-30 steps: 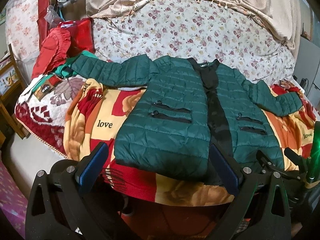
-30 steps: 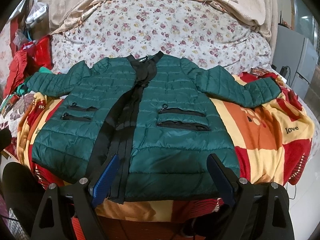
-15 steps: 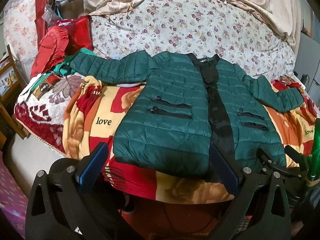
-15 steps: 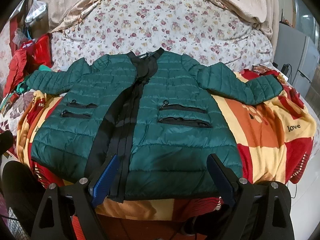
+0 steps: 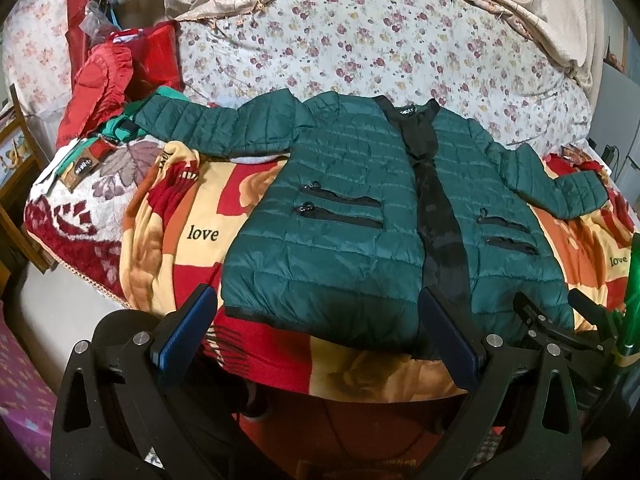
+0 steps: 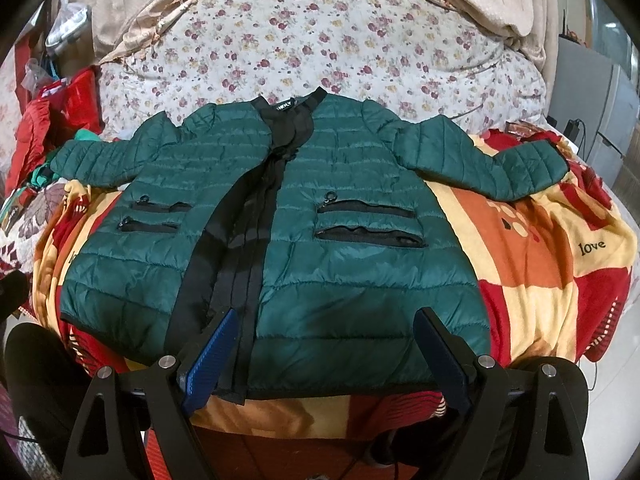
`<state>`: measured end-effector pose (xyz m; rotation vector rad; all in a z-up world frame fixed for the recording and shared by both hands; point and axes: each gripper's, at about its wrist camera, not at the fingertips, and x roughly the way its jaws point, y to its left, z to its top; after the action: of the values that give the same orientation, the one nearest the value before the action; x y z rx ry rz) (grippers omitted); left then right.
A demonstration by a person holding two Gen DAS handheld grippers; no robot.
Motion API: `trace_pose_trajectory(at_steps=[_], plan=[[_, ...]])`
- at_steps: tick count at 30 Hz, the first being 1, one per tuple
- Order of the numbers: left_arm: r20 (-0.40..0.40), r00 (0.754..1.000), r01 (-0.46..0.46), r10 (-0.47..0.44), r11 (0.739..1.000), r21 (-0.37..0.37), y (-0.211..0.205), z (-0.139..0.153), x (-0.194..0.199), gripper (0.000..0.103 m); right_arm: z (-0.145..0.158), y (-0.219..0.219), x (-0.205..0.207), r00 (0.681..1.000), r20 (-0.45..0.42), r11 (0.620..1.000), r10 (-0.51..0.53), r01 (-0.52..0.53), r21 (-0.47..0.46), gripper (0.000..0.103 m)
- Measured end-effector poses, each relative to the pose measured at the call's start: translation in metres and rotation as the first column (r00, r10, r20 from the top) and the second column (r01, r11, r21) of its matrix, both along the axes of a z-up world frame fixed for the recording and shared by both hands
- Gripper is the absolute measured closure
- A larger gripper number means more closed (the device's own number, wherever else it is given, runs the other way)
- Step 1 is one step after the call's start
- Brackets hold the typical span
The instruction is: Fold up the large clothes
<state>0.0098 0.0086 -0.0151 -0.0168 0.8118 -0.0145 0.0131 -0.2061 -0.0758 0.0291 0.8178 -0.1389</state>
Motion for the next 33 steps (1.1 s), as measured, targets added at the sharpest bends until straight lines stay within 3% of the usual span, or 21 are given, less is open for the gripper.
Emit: trace_pose_trajectory(at_steps=[8, 11, 16, 21, 24, 28, 33], plan=[[0.052, 0.999, 0.01, -0.014, 0.998, 0.062, -0.004, 0.002, 0.022, 0.002, 0.003, -0.043, 0.018, 0.994, 0.045, 0.994, -0.101, 0.099, 0.042, 0.016], [0.048, 0.999, 0.013, -0.017, 0.998, 0.069, -0.005, 0.0, 0.035, 0.002, 0.003, -0.072, 0.03, 0.984, 0.068, 0.985, -0.166, 0.163, 0.047, 0.016], [0.022, 1.0, 0.003, -0.005, 0.998, 0.068, -0.002, -0.01, 0.055, 0.002, -0.001, -0.14, 0.061, 0.968, 0.033, 0.964, -0.249, 0.245, 0.102, 0.016], [-0.014, 1.0, -0.022, 0.023, 0.999, 0.049, 0.003, -0.024, 0.068, 0.002, 0.001, -0.215, 0.092, 0.95, 0.051, 0.947, -0.31, 0.303, 0.11, 0.029], [-0.033, 0.999, -0.027, 0.028, 0.999, 0.033, 0.004, -0.034, 0.074, 0.002, 0.004, -0.267, 0.111, 0.923, 0.057, 0.919, -0.381, 0.372, 0.131, 0.035], [-0.06, 0.998, -0.034, 0.036, 0.999, 0.023, 0.0, -0.048, 0.082, 0.002, 0.011, -0.338, 0.129, 0.872, 0.086, 0.858, -0.482, 0.449, 0.251, 0.035], [-0.1, 0.994, -0.038, 0.041, 0.999, 0.029, -0.005, -0.063, 0.092, 0.002, -0.001, -0.404, 0.155, 0.845, 0.051, 0.799, -0.533, 0.482, 0.359, 0.035]])
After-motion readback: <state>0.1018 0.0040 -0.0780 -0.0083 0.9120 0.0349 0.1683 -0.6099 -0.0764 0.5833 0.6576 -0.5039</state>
